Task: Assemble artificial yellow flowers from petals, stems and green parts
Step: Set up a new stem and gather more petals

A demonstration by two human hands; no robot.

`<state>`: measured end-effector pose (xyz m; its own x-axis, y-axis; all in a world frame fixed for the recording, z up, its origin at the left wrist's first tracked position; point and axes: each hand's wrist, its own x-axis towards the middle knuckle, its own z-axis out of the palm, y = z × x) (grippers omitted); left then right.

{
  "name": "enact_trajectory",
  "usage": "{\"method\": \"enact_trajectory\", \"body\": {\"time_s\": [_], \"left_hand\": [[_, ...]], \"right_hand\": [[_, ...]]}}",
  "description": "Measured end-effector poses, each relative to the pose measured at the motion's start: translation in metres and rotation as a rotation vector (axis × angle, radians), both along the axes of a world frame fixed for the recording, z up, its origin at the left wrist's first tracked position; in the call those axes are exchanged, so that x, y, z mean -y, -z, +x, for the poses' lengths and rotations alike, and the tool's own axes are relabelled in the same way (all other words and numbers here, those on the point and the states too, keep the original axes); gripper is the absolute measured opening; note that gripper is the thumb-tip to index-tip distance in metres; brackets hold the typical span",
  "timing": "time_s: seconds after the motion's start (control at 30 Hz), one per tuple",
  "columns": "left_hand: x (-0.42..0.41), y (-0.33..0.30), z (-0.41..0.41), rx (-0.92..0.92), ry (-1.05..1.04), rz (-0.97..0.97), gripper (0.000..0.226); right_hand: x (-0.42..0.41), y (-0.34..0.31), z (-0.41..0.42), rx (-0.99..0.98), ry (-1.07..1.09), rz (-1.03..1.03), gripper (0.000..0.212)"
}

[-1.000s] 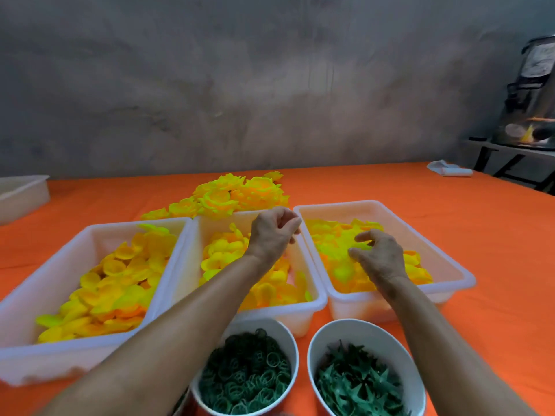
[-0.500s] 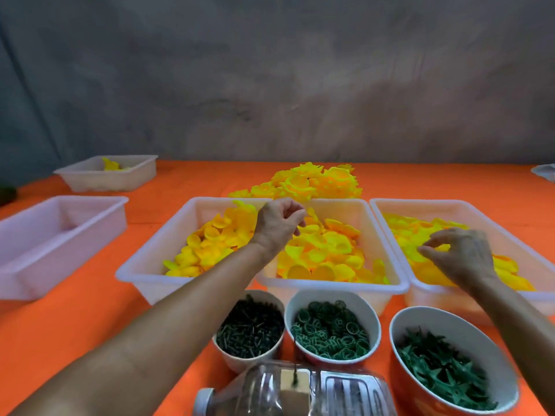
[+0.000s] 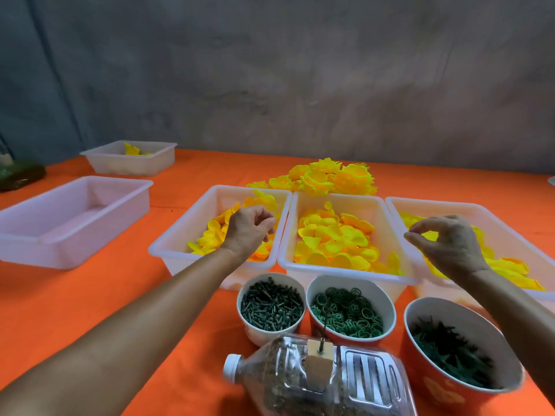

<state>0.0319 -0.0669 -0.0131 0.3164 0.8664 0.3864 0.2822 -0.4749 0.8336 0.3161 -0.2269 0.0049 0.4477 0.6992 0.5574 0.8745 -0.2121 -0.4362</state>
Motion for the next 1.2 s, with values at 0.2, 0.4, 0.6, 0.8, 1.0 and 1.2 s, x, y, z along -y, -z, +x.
{"method": "enact_trajectory", "body": {"time_s": [0.2,0.4,0.6,0.8,1.0,1.2], "left_hand": [[-0.004,0.012,-0.023,-0.066,-0.104,0.017,0.011],[0.014,0.014,-0.036,-0.185,-0.115,0.242,0.003],[0.057,0.023,-0.044,-0.307,0.146,0.398,0.007],[0.072,0.032,-0.052,-0.598,0.140,0.304,0.024],[0.078,0.029,-0.048,-0.834,0.109,0.224,0.032],[0.082,0.026,-0.040,-0.849,0.038,0.218,0.021]], "right_hand": [[0.000,-0.006,-0.033,-0.179,-0.217,-0.001,0.005],[0.002,-0.007,-0.067,-0.388,-0.422,-0.027,0.011],[0.003,-0.006,-0.096,-0.446,-0.499,-0.009,0.014],[0.008,-0.001,-0.122,-0.529,-0.567,-0.018,0.013],[0.011,0.007,-0.140,-0.596,-0.598,-0.058,0.014],[0.013,0.015,-0.155,-0.669,-0.589,-0.087,0.022]]}}
